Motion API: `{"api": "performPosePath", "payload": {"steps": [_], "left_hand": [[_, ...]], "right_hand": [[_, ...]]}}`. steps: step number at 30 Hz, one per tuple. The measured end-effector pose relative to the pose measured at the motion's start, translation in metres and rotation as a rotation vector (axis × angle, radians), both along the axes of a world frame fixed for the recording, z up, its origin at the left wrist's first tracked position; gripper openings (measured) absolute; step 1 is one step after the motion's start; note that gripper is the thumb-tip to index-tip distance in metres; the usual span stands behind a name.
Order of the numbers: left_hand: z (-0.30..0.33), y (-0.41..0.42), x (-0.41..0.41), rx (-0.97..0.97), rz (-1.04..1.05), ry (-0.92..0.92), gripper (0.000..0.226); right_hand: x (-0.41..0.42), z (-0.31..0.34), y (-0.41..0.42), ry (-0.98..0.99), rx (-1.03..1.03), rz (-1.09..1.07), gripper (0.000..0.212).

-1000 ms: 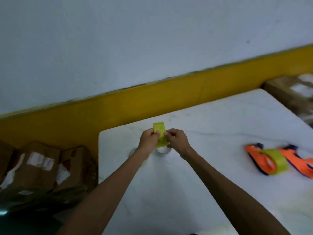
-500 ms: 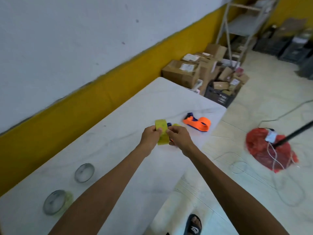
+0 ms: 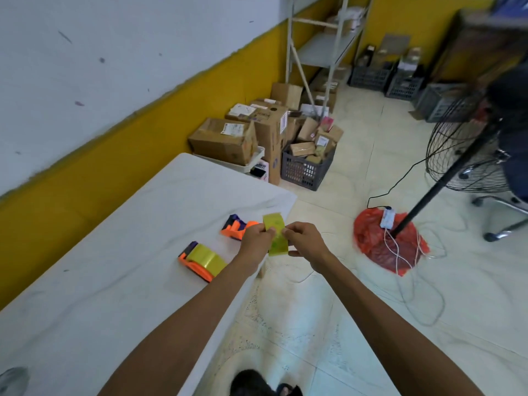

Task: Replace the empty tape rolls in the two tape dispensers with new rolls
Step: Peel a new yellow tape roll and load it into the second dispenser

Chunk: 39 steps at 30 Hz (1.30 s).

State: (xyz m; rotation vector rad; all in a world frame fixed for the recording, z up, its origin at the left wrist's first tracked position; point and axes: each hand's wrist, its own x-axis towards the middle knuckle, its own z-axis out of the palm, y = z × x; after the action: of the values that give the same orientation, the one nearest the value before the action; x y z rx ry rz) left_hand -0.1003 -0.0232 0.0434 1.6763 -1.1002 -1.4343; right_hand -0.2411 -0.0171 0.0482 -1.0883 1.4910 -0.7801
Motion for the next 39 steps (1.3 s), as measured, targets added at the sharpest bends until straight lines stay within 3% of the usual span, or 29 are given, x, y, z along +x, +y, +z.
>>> {"api": "performPosePath", "payload": {"steps": [7, 12, 16, 22, 33, 39], "left_hand": [[-0.023, -0.063, -0.033, 0.037, 0.053, -0.028, 0.043], [-0.039, -0.122, -0.044, 0.074, 0.109, 0.004, 0.025], [-0.046, -0.158, -0.050, 0.130, 0.142, 0.006, 0.031], [-0.046, -0.190, -0.043, 0.167, 0.221, 0.031, 0.018], [-0.058, -0.211, -0.015, 0.208, 0.607, 0.080, 0.033], [-0.062, -0.197, -0.035, 0.224, 0.785, 0.022, 0.021]], "right_hand": [[-0.028, -0.022, -0.065, 0.016, 0.028, -0.013, 0.019], [-0.039, -0.038, -0.133, 0.041, 0.062, 0.011, 0.014], [-0.048, -0.047, -0.181, 0.093, 0.112, 0.100, 0.017], [-0.041, -0.051, -0.236, 0.085, 0.172, 0.269, 0.018], [0.007, -0.058, -0.300, 0.032, 0.261, 0.616, 0.013], [0.011, -0.062, -0.312, 0.054, 0.323, 0.827, 0.009]]}}
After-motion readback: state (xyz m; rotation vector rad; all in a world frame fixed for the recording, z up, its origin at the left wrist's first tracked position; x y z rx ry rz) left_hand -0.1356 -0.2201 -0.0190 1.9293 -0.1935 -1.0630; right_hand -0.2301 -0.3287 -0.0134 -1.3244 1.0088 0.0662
